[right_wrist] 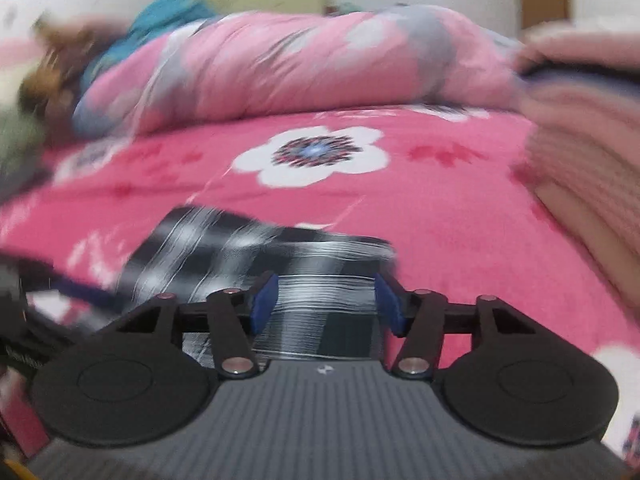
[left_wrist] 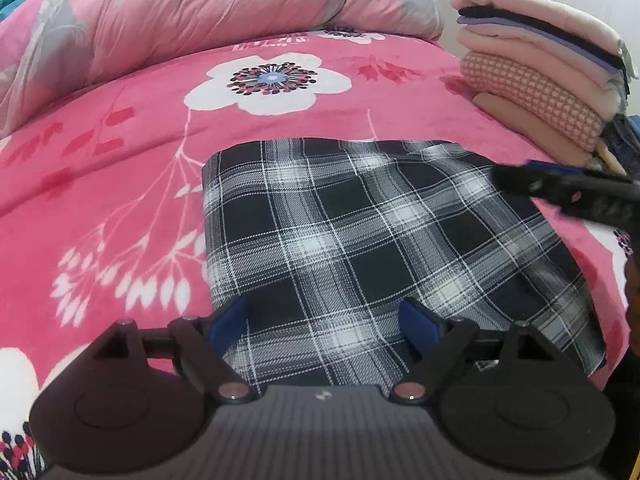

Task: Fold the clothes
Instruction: 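Grasp the folded pants edge with the right gripper while the left gripper approaches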

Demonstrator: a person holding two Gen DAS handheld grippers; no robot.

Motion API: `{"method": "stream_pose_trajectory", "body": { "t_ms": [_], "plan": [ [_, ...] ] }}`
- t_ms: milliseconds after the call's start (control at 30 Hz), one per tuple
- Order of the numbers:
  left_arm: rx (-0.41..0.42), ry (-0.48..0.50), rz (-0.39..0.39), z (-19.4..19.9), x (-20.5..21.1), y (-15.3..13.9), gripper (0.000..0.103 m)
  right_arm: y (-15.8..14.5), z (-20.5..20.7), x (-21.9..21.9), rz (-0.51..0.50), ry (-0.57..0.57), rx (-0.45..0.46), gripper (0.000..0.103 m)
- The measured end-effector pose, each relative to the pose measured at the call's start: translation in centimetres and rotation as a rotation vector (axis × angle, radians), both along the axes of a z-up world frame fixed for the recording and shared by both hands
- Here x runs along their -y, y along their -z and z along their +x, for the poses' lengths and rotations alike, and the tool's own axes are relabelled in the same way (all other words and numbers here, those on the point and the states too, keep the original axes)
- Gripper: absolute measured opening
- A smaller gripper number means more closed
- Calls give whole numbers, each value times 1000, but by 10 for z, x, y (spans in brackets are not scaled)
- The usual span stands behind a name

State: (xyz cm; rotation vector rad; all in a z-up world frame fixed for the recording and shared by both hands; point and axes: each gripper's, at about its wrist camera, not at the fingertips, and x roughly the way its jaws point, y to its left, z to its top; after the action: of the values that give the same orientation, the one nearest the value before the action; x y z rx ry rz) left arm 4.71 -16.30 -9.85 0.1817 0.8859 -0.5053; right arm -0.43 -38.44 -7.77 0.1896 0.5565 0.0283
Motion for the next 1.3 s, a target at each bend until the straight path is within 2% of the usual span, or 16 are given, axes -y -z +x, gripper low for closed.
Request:
{"method": "stream_pose_trajectory", "body": {
  "t_ms": [67, 100, 167, 267, 300, 467, 600, 733, 800, 833, 967, 1000, 1133, 1300],
  "plan": [
    [3, -4, 8, -1, 1, 0, 86, 12, -8, 22, 137, 64, -18, 82],
    [3, -7, 12, -1, 2, -1, 86, 19, -10, 34, 212, 97, -39, 85],
    [5, -12, 22, -2, 3, -1, 86, 35, -14, 52, 337, 140, -72, 89],
    [9, -18, 40, -3, 6, -2, 87, 54, -21, 69, 479, 157, -74, 90],
    [10, -19, 46, -4, 7, -2, 87, 57, -22, 70, 493, 155, -71, 90],
    [18, -29, 70, -6, 9, -3, 89, 59, -23, 61, 435, 111, -52, 100],
    [37, -27, 57, -9, 5, -5, 90, 59, -26, 56, 379, 91, -31, 102],
    [58, -51, -59, -11, -24, -10, 90, 59, -30, 50, 322, 70, -10, 102],
    [28, -85, -148, -6, -46, -11, 90, 60, -33, 56, 362, 68, 2, 102],
    [1, -102, -193, -3, -58, -10, 90, 59, -34, 60, 394, 68, 7, 102],
    [-192, -141, -356, 16, -96, 7, 89, 57, -39, 71, 510, 26, 4, 102],
    [-203, -135, -390, 16, -102, 10, 89, 56, -40, 70, 525, -11, -8, 102],
    [-235, -83, -460, 24, -107, 15, 89, 54, -41, 64, 540, -161, -59, 102],
    [-255, -5, -487, 45, -91, 21, 85, 58, -14, 62, 548, -249, -100, 98]
  ]
}}
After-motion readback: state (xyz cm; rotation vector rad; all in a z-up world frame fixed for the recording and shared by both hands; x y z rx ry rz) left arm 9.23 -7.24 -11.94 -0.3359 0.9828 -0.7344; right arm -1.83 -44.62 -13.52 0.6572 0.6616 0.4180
